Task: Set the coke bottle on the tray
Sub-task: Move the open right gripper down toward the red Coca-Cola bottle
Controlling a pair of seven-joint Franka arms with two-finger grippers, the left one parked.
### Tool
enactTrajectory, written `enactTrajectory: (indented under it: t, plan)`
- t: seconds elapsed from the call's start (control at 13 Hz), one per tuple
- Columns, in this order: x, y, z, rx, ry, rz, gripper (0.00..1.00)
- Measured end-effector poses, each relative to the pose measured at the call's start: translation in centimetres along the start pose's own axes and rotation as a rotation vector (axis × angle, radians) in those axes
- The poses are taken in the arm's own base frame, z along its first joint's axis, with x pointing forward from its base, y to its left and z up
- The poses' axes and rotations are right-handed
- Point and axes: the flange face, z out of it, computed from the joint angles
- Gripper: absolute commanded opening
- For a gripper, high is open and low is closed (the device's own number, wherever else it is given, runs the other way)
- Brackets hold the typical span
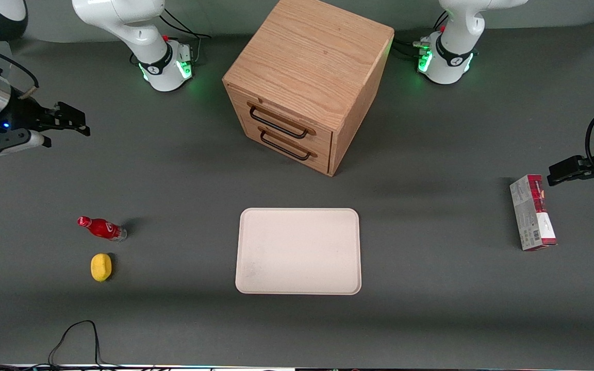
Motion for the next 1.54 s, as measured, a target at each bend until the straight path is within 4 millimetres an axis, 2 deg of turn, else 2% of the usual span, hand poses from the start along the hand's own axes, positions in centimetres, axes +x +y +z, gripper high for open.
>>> enactTrajectory:
  t: [0.62, 0.77, 0.85, 1.0, 1.15, 1.31, 1.54]
  plan:
    - [0.1, 0.1, -0.7, 0.002, -0.014, 0.008, 1.00]
    - [0.1, 0.7, -1.1, -0.009, -0.010, 0.021, 1.00]
    - [0.1, 1.7, -1.6, -0.014, -0.009, 0.040, 1.00]
    - [0.5, 5.0, -3.6, -0.017, -0.018, 0.059, 1.00]
    - [1.8, 8.6, -5.3, -0.025, -0.021, 0.049, 1.00]
    - [3.4, 11.6, -5.7, -0.031, -0.026, 0.043, 1.00]
    - [4.6, 12.1, -5.3, -0.034, -0.034, 0.040, 1.00]
